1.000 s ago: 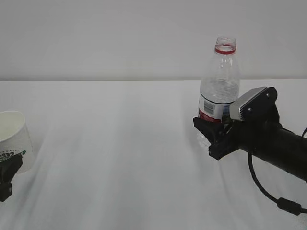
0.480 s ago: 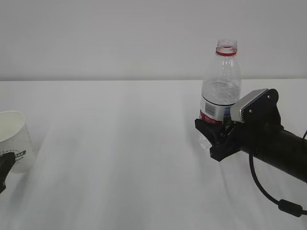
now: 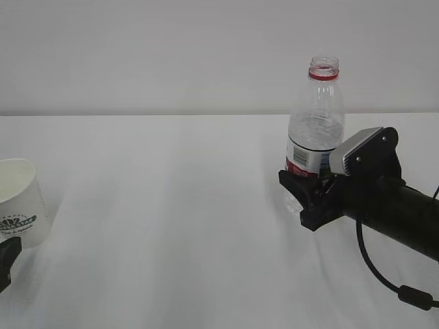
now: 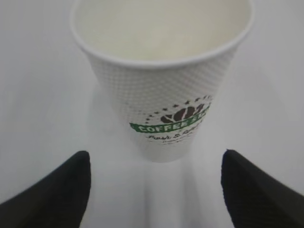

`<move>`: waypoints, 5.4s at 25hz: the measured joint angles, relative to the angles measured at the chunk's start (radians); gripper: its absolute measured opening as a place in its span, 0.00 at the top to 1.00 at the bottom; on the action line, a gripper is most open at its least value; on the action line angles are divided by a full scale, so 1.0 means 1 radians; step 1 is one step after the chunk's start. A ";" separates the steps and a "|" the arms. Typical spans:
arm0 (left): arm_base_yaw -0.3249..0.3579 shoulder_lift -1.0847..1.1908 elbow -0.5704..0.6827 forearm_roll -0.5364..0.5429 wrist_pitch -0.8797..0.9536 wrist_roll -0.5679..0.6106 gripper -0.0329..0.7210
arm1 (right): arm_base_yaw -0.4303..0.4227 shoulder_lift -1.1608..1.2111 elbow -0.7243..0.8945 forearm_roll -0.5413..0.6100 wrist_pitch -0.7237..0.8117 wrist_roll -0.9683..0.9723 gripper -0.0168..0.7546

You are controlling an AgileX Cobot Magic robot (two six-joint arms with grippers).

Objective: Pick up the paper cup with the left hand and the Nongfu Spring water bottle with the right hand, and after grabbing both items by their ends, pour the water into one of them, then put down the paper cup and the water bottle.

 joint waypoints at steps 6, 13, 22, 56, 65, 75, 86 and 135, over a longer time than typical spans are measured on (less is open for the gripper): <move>0.010 0.000 0.000 -0.038 0.000 0.000 0.12 | 0.000 0.000 0.000 0.000 0.000 0.000 0.39; 0.114 0.006 -0.013 -0.003 -0.002 0.000 0.14 | 0.000 0.000 0.000 0.000 0.002 0.000 0.39; 0.355 0.111 -0.087 0.450 -0.004 -0.055 0.16 | 0.000 0.000 0.000 0.000 0.002 -0.002 0.39; 0.465 0.159 -0.105 0.688 -0.004 -0.021 0.19 | 0.000 0.000 0.000 -0.008 0.002 -0.002 0.39; 0.465 0.159 -0.140 0.680 -0.004 -0.019 0.12 | 0.000 0.000 0.000 -0.008 0.002 -0.002 0.39; 0.465 0.188 -0.186 0.680 -0.004 -0.019 0.12 | 0.000 0.000 0.000 -0.008 0.002 -0.002 0.39; 0.463 0.235 -0.239 0.690 -0.004 -0.021 0.12 | 0.000 0.000 0.000 -0.008 0.002 -0.002 0.39; 0.463 0.284 -0.348 1.095 -0.004 -0.130 0.30 | 0.000 0.000 0.000 -0.008 0.002 -0.002 0.39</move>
